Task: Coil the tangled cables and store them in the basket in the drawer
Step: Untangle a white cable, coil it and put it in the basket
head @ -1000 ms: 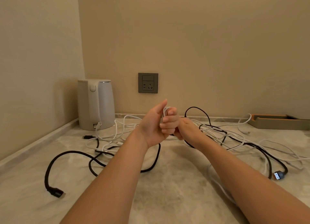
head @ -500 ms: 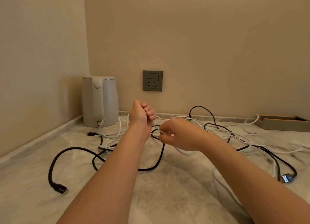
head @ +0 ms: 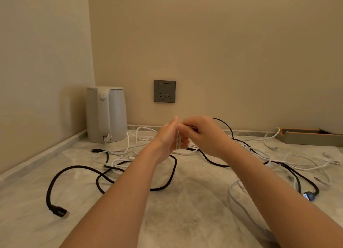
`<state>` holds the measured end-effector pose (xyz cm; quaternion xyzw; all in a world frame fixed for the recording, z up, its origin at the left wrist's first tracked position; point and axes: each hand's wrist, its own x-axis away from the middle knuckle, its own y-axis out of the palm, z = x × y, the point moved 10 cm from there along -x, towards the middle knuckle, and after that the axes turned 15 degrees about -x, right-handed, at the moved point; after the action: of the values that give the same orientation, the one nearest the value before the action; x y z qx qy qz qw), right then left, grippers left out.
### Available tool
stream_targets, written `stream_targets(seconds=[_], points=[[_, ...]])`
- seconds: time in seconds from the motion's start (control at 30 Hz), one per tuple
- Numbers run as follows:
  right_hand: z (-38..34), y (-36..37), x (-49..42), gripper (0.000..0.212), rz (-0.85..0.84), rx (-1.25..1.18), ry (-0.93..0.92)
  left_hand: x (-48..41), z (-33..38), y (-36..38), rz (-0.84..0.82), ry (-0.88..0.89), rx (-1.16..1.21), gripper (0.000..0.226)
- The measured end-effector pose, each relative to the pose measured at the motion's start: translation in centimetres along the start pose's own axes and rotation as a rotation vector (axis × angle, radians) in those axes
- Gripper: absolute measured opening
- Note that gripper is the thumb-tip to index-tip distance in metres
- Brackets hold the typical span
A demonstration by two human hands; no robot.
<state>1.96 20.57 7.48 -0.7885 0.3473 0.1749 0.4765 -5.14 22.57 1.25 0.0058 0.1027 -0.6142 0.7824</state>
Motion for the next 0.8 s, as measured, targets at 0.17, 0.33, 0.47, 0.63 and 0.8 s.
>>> stream_targets(seconds=[0.17, 0.33, 0.47, 0.63, 0.8], points=[[1.2, -3.0, 0.4, 0.026, 0.241, -0.020, 0.007, 0.4, 0.4, 3.3, -0.207, 0.013, 0.019, 0.073], [3.3, -4.2, 1.1, 0.025, 0.314, -0.280, 0.121, 0.8, 0.4, 4.9, -0.329, -0.027, 0.073, 0.078], [5.8, -3.1, 1.6, 0.022, 0.274, -0.521, 0.310, 1.1, 0.5, 5.5, -0.379, -0.035, 0.098, 0.074], [9.0, -3.2, 2.8, 0.035, 0.340, -0.540, 0.466, 1.8, 1.8, 5.3, -0.412, 0.023, 0.221, 0.056], [8.3, 0.1, 2.3, 0.038, 0.139, -0.405, 0.512, 1.2, 2.1, 3.6, -0.296, 0.045, 0.382, 0.050]])
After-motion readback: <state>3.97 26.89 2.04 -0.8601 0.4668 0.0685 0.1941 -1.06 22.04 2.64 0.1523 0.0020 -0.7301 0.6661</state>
